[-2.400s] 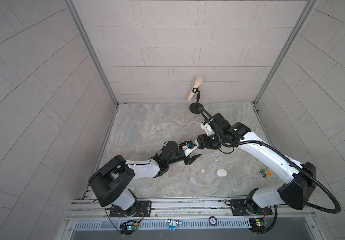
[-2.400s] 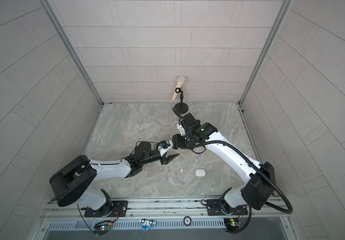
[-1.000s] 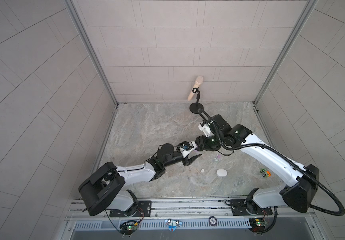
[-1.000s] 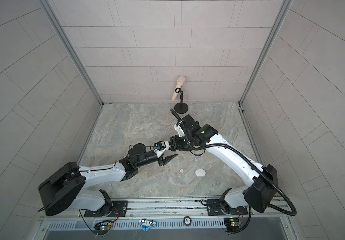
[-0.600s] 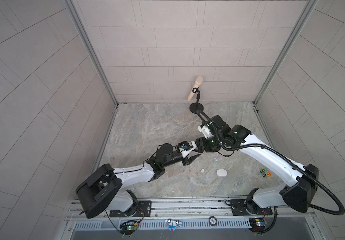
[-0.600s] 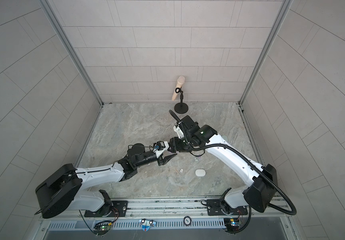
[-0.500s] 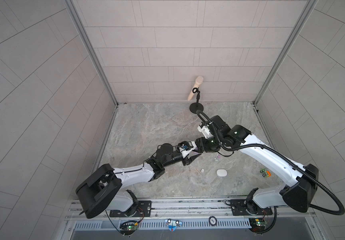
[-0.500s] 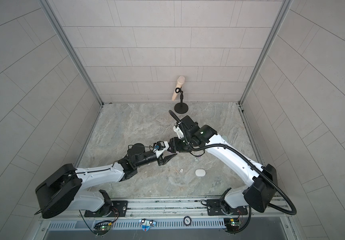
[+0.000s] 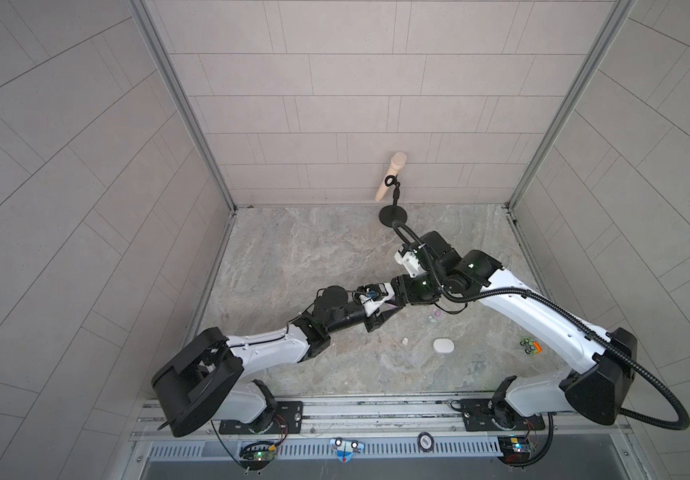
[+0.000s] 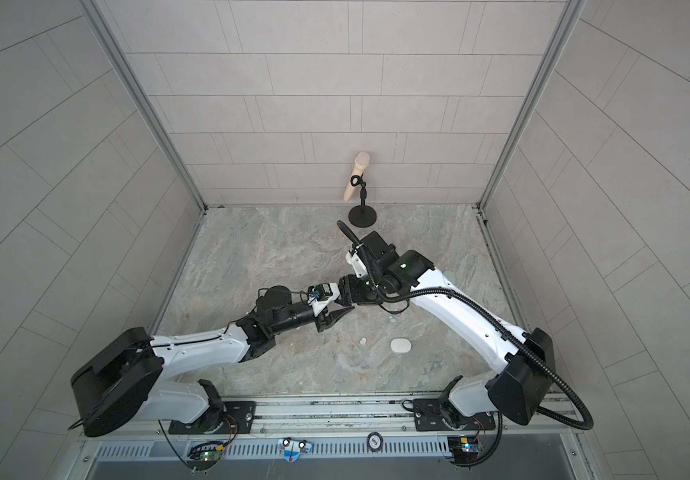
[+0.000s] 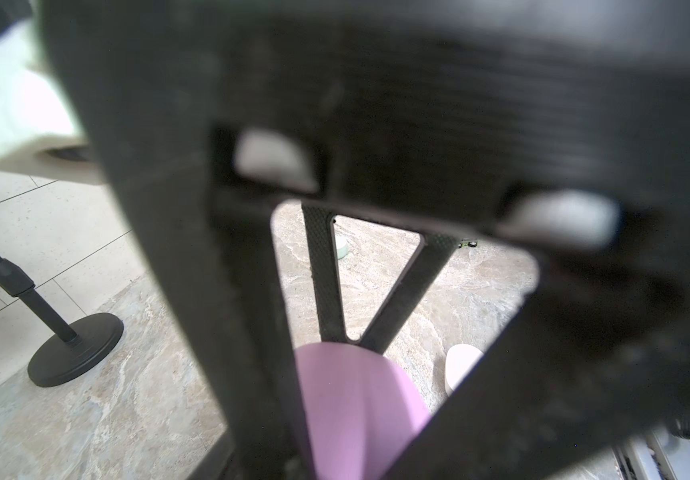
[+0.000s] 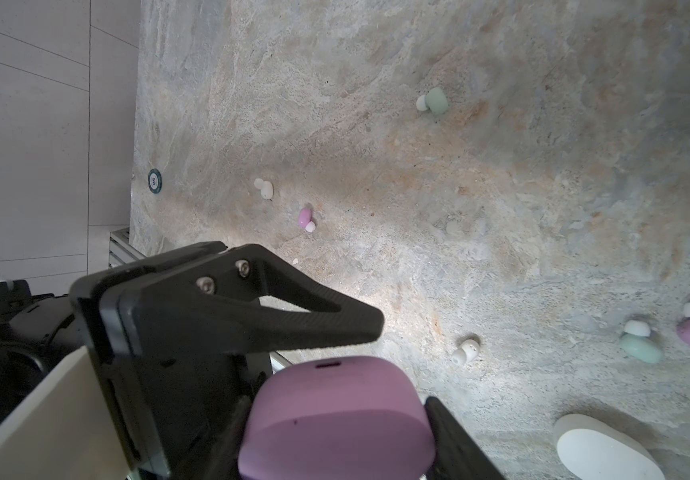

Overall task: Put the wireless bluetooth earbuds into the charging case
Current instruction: 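Hold the pink case with both grippers and adjust the left gripper's grip, then pull the right gripper away from the left gripper, prying the case lid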

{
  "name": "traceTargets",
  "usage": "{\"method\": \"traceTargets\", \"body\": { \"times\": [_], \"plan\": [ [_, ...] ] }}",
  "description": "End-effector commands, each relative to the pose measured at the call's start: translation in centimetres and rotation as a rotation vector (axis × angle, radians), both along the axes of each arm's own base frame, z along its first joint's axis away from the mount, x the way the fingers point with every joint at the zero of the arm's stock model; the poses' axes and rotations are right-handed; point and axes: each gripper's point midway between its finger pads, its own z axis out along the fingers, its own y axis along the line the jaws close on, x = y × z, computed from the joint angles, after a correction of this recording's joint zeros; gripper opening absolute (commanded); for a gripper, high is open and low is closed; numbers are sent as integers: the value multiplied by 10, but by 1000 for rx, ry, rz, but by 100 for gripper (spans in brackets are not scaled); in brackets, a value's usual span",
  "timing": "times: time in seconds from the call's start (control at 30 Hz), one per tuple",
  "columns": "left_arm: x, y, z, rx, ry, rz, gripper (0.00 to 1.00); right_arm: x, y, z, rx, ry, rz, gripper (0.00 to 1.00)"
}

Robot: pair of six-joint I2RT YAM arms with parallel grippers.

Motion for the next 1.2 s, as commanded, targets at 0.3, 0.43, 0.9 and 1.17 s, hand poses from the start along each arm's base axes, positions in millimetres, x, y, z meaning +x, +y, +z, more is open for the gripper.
{"method": "traceTargets", "body": {
  "times": [0.3,0.43,0.9,1.17],
  "plan": [
    [0,-5,17,-9,-37,-17,44,-5,-1,-5,-24,11,12,36],
    [0,-5,18,-4,-40,-17,41,-5,0,-5,-24,11,15,36],
    [-1,-5,22,-19,-43,-20,33,-4,0,-5,-22,12,6,52],
    [-3,-4,20,-23,-32,-23,30,1,-5,7,13,-19,-32,82]
  ]
}}
